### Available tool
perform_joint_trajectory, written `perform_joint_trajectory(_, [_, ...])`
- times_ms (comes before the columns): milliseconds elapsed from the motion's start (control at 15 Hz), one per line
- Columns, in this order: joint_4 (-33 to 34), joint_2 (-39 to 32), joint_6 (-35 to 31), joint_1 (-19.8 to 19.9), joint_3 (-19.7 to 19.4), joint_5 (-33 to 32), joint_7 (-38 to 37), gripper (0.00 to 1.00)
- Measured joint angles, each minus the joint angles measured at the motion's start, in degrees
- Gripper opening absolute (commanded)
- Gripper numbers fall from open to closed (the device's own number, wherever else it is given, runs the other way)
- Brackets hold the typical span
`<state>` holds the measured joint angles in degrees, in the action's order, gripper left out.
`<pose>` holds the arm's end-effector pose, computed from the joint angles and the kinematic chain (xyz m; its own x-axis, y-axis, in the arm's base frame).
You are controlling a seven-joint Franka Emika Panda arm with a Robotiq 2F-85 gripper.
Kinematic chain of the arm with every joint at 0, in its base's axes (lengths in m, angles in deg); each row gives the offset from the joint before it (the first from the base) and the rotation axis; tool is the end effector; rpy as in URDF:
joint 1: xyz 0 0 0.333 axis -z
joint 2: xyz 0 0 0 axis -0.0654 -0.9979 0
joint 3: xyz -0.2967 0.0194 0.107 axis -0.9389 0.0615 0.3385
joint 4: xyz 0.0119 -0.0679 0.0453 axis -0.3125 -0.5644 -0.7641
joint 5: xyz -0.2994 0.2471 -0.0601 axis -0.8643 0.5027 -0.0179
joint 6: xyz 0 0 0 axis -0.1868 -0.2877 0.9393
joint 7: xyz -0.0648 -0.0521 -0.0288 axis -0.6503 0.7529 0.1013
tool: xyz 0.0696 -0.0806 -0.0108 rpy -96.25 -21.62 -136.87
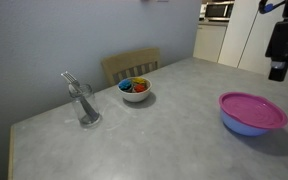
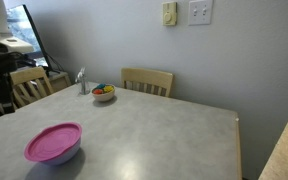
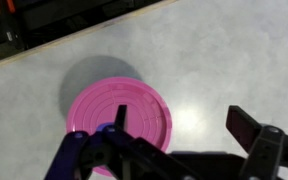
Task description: Remove the lid from the bowl
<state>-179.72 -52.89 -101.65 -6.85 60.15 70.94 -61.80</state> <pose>0.4027 0.0709 0.3630 0.9368 -0.3084 -0.1653 -0.3216 -0.9450 -0.0596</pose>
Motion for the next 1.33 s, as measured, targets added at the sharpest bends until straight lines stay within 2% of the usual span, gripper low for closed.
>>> perform_joint_trajectory(400, [0.3, -10.3, -12.4, 0.0, 0.2, 0.3, -9.8, 1.00])
perform_joint_trajectory(667, [1.4, -16.6, -17.8, -0.7, 0.3, 0.3, -13.1, 1.00])
perform_joint_trajectory(1333, [6.5, -25.6, -18.6, -1.7, -0.8, -6.7, -15.5, 1.00])
